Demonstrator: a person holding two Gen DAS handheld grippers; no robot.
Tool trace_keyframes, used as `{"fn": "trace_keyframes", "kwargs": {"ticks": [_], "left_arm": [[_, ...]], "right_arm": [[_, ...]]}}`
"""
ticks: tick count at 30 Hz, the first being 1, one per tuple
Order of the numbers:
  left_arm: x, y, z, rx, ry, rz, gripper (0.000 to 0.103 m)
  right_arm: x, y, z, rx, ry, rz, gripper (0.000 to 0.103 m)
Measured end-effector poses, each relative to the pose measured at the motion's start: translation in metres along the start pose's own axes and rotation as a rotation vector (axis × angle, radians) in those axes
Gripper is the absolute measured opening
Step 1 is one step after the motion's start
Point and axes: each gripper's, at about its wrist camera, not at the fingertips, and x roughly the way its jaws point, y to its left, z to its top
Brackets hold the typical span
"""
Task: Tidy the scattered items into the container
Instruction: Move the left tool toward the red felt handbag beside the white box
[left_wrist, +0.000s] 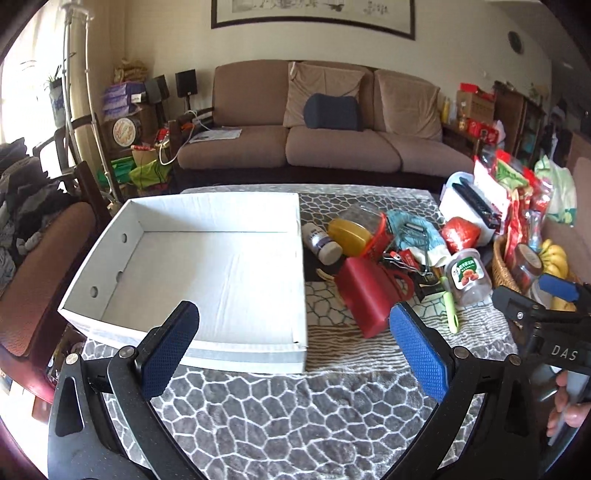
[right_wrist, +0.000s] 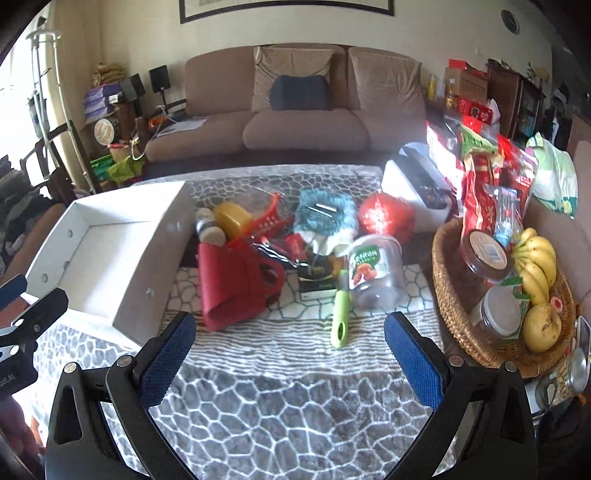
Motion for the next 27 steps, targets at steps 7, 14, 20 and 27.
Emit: {"fn": "trace_keyframes", "kwargs": {"ticks": [7, 14, 20, 27], "left_arm": [[-0.024, 0.048, -0.001, -0.014, 0.011, 0.047, 0.103], [-0.03, 0.065, -0.009, 0.001, 0.058, 0.03, 0.103], [-0.018, 0.053, -0.009, -0.002, 0.082, -0.026, 0.103], [0.005, 0.015, -0.004, -0.009, 0.099, -0.126, 0.103]], "right_arm": [[-0.031, 0.05, 0.011, -0.059, -0.022, 0.038, 0.103], [-0.031, 0.062, 0.009, -0.009, 0.024, 0.121, 0.103], [-0.027, 0.042, 0.012, 0.028, 0.027, 0.105, 0.103], [-0.021, -0.004, 0.01, 0.021, 0.039, 0.039, 0.103]]}}
